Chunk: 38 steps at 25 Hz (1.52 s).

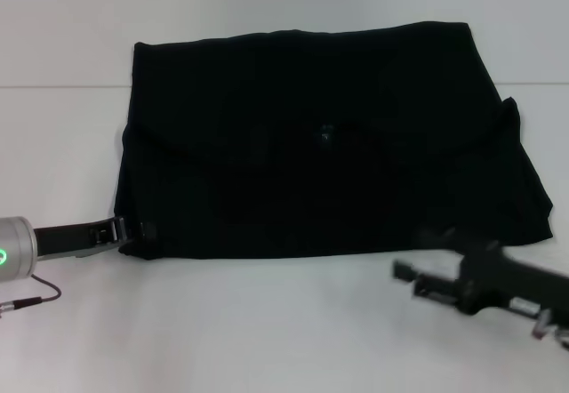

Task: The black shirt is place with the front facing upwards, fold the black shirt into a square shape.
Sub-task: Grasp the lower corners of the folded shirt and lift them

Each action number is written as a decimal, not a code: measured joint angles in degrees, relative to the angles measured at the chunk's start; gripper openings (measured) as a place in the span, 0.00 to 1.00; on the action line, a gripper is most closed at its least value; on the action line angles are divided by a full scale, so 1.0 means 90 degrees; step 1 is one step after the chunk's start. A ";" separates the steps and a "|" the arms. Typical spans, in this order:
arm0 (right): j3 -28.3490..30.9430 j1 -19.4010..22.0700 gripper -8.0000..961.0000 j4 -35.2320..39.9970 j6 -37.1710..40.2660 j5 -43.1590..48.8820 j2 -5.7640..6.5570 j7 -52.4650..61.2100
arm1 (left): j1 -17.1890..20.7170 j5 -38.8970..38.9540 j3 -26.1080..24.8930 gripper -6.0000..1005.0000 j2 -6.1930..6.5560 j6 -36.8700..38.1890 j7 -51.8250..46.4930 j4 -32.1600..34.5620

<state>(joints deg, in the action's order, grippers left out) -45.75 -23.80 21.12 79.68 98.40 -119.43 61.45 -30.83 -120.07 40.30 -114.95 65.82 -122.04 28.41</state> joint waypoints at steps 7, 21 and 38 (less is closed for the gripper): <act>0.0121 0.0109 0.84 0.1931 -0.0343 0.0775 0.0477 0.4671 | 0.0028 0.0029 -0.0034 0.04 0.0005 0.0097 -0.0001 -0.0003; 0.0441 -0.0950 0.84 0.3352 -0.0178 0.4361 0.1027 0.9471 | 0.0003 0.0042 -0.0082 0.04 0.0004 0.0160 0.0017 -0.0004; 0.0703 -0.1749 0.84 0.2306 -0.1158 0.5406 0.0867 0.9367 | 0.0008 0.0184 -0.0112 0.04 0.0000 0.0182 0.0135 -0.0009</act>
<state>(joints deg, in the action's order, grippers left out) -39.42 -39.54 41.88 69.26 147.06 -111.63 145.75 -30.76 -118.41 39.29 -114.95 67.45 -120.83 28.33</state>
